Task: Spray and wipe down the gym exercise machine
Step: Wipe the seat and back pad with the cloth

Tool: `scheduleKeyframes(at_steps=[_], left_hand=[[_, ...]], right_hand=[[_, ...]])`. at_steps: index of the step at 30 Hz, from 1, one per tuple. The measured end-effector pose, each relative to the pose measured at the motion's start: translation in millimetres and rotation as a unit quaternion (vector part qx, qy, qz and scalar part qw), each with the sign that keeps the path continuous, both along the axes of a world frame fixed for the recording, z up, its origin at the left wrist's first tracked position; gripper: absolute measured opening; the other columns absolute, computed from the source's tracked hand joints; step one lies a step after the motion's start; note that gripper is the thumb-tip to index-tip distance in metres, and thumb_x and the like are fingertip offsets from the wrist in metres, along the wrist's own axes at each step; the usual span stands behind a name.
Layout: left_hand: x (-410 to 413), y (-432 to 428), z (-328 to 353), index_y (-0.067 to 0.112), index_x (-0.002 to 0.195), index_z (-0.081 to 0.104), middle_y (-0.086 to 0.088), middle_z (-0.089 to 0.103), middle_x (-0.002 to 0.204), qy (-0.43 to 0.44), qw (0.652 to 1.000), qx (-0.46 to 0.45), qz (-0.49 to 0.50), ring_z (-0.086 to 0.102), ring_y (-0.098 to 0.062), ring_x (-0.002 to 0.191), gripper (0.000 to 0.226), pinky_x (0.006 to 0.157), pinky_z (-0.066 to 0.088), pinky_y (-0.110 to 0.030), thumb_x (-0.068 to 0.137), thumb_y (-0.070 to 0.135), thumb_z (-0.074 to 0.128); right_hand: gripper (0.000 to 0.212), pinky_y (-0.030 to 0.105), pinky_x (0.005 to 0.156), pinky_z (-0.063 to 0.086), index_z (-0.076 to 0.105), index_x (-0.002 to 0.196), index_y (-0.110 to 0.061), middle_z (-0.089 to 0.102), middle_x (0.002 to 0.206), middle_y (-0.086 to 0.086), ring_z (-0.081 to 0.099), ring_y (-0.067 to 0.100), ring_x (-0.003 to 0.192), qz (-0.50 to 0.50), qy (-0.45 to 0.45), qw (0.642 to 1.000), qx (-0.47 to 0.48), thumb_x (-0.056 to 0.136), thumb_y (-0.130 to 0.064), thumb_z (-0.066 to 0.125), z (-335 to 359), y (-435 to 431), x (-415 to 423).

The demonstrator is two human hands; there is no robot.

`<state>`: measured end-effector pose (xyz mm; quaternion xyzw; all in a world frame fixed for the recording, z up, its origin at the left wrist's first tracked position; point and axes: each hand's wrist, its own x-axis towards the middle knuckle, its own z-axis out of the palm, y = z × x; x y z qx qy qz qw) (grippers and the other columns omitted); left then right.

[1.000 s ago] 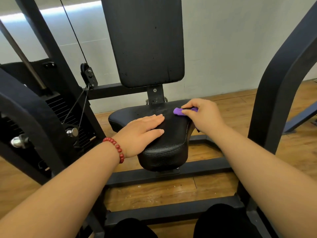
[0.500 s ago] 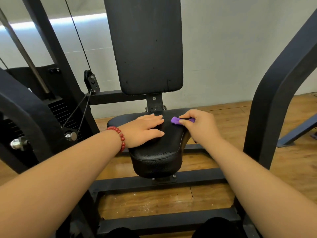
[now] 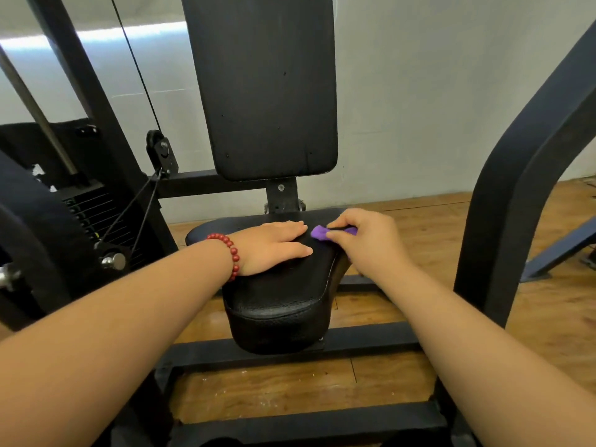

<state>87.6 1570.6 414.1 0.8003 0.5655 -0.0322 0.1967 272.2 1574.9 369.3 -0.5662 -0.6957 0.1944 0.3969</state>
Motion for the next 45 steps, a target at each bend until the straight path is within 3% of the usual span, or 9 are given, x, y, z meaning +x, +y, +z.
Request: scheduleKeyframes(at_steps=[4, 10, 15, 21, 24, 29, 36, 42, 45], left_hand=[[-2.3, 1.3, -1.4, 0.029, 0.156, 0.015, 0.009, 0.012, 0.162, -0.003, 1.0, 0.0, 0.001, 0.01, -0.012, 0.149, 0.063, 0.118, 0.008, -0.031, 0.1, 0.051, 0.035], [-2.7, 1.4, 0.0, 0.03, 0.156, 0.014, 0.009, 0.011, 0.163, -0.006, 1.0, -0.002, 0.003, 0.009, -0.012, 0.149, 0.063, 0.118, 0.008, -0.031, 0.1, 0.051, 0.035], [-5.1, 6.2, -3.2, 0.029, 0.156, 0.013, 0.008, 0.01, 0.163, -0.011, 1.0, -0.001, -0.007, 0.009, -0.01, 0.149, 0.065, 0.117, 0.008, -0.028, 0.1, 0.05, 0.036], [-4.9, 4.4, -4.0, 0.032, 0.155, 0.013, 0.009, 0.012, 0.162, -0.012, 1.0, 0.001, -0.003, 0.01, -0.01, 0.148, 0.064, 0.117, 0.008, -0.028, 0.099, 0.053, 0.036], [-4.3, 3.8, -3.2, 0.031, 0.155, 0.013, 0.011, 0.011, 0.162, -0.013, 1.0, 0.002, -0.011, 0.008, -0.008, 0.148, 0.063, 0.115, 0.007, -0.024, 0.1, 0.05, 0.036], [-2.8, 7.9, -1.9, 0.029, 0.156, 0.011, 0.009, 0.01, 0.162, 0.018, 0.999, -0.001, -0.028, 0.009, -0.01, 0.148, 0.064, 0.117, 0.007, -0.027, 0.101, 0.05, 0.034], [1.4, 31.8, 0.1, 0.025, 0.155, 0.017, 0.004, 0.016, 0.162, 0.021, 1.0, 0.018, 0.007, 0.014, -0.016, 0.148, 0.068, 0.118, 0.012, -0.035, 0.097, 0.056, 0.038], [4.2, 49.0, -14.1, 0.025, 0.155, 0.015, 0.003, 0.015, 0.162, 0.0, 1.0, 0.01, 0.004, 0.013, -0.015, 0.149, 0.07, 0.119, 0.011, -0.034, 0.096, 0.057, 0.037], [3.1, 51.2, -14.8, 0.025, 0.155, 0.017, 0.005, 0.015, 0.162, 0.003, 1.0, 0.01, -0.004, 0.011, -0.013, 0.149, 0.07, 0.119, 0.009, -0.033, 0.096, 0.057, 0.037]], right_hand=[[0.009, 0.011, 0.068, 0.038, 0.071, 0.099, -0.026, 0.061, 0.088, -0.013, 0.055, 0.004, 0.086, 0.032, -0.01, 0.999, 0.013, 0.09, -0.024, 0.069, -2.2, -0.7, 7.6], [0.02, 0.021, 0.056, 0.042, 0.068, 0.112, -0.019, 0.052, 0.086, -0.009, 0.044, 0.005, 0.066, -0.052, -0.025, 0.997, -0.044, 0.094, -0.025, 0.064, 2.3, 35.3, 13.6], [0.012, 0.008, 0.072, 0.041, 0.069, 0.092, -0.032, 0.062, 0.089, -0.02, 0.056, -0.003, 0.087, 0.063, 0.016, 0.998, 0.003, 0.087, -0.021, 0.072, -4.4, -5.4, 10.9], [0.006, 0.019, 0.056, 0.039, 0.063, 0.099, -0.026, 0.061, 0.101, -0.001, 0.05, 0.009, 0.079, -0.021, -0.042, 0.998, -0.049, 0.094, -0.027, 0.064, 1.8, 42.5, 30.0], [0.006, 0.019, 0.053, 0.036, 0.065, 0.099, -0.024, 0.055, 0.086, -0.01, 0.046, 0.005, 0.069, -0.019, -0.032, 0.998, -0.053, 0.094, -0.026, 0.064, 3.0, 37.1, 18.7], [0.008, 0.016, 0.07, 0.042, 0.062, 0.089, -0.031, 0.06, 0.088, -0.016, 0.054, 0.003, 0.085, 0.073, -0.02, 0.997, 0.017, 0.089, -0.026, 0.069, -2.6, 1.4, 8.8], [0.006, 0.022, 0.052, 0.038, 0.058, 0.098, -0.024, 0.059, 0.098, 0.002, 0.05, 0.012, 0.075, -0.062, -0.008, 0.995, -0.083, 0.095, -0.028, 0.062, -0.7, 59.5, 34.8], [0.006, 0.018, 0.076, 0.043, 0.068, 0.094, -0.024, 0.061, 0.09, -0.015, 0.056, 0.005, 0.089, 0.045, -0.022, 0.998, 0.024, 0.089, -0.024, 0.07, -8.0, 11.5, 21.8], [0.007, 0.014, 0.069, 0.041, 0.062, 0.092, -0.029, 0.059, 0.089, -0.016, 0.053, 0.002, 0.085, 0.047, -0.026, 0.999, -0.007, 0.09, -0.025, 0.068, -6.9, 24.9, 30.1]])
